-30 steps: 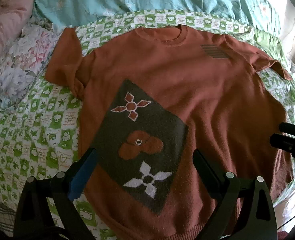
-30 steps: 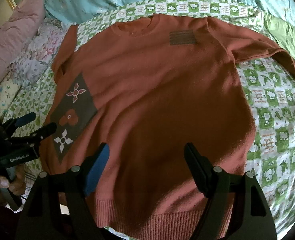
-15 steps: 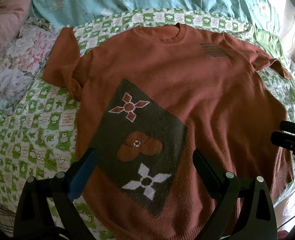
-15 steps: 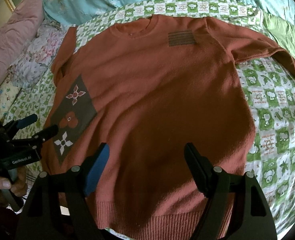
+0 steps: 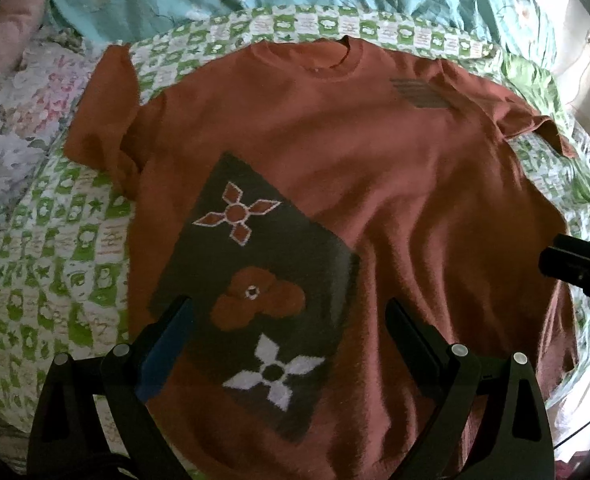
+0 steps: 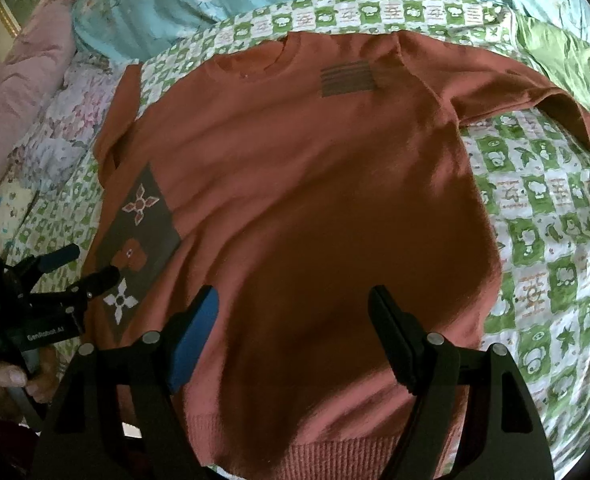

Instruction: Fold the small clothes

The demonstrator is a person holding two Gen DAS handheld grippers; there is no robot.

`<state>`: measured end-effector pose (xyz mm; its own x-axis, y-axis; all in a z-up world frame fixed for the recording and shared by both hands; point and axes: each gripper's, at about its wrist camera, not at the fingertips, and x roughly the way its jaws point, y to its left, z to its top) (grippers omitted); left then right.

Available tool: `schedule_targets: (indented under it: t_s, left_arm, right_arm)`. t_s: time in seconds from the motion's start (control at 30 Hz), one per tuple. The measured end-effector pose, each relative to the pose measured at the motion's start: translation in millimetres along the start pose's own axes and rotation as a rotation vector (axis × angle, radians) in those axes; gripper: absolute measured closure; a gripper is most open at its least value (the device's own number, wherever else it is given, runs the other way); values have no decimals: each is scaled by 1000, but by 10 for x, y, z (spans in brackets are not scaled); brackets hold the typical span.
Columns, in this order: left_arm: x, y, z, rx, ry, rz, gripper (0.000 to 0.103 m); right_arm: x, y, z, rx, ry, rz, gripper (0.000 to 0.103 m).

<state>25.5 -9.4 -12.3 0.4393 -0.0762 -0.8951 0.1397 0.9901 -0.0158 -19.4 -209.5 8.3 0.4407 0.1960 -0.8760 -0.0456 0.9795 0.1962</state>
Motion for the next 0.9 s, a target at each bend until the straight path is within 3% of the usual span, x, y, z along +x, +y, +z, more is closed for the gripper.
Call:
schedule_targets:
  t_s: [0.23, 0.3, 0.53, 0.7, 0.9]
  left_arm:
    - [95, -26, 158, -1, 6, -3, 7]
    - [148, -23, 213, 14, 24, 38, 7]
    - [284, -16, 506, 1, 26, 47, 7]
    - [399, 51, 761, -28, 20, 48, 7]
    - [509, 125, 1049, -60, -1, 72, 7]
  right_arm:
    - [-71, -266, 62, 47, -58, -48, 25]
    - [-65, -363, 93, 84, -39, -40, 25]
    - [-108, -747, 234, 154, -71, -45, 25]
    - [-194, -1339, 381, 266, -106, -89, 25]
    - [-406, -2409, 570, 481, -188, -189, 25]
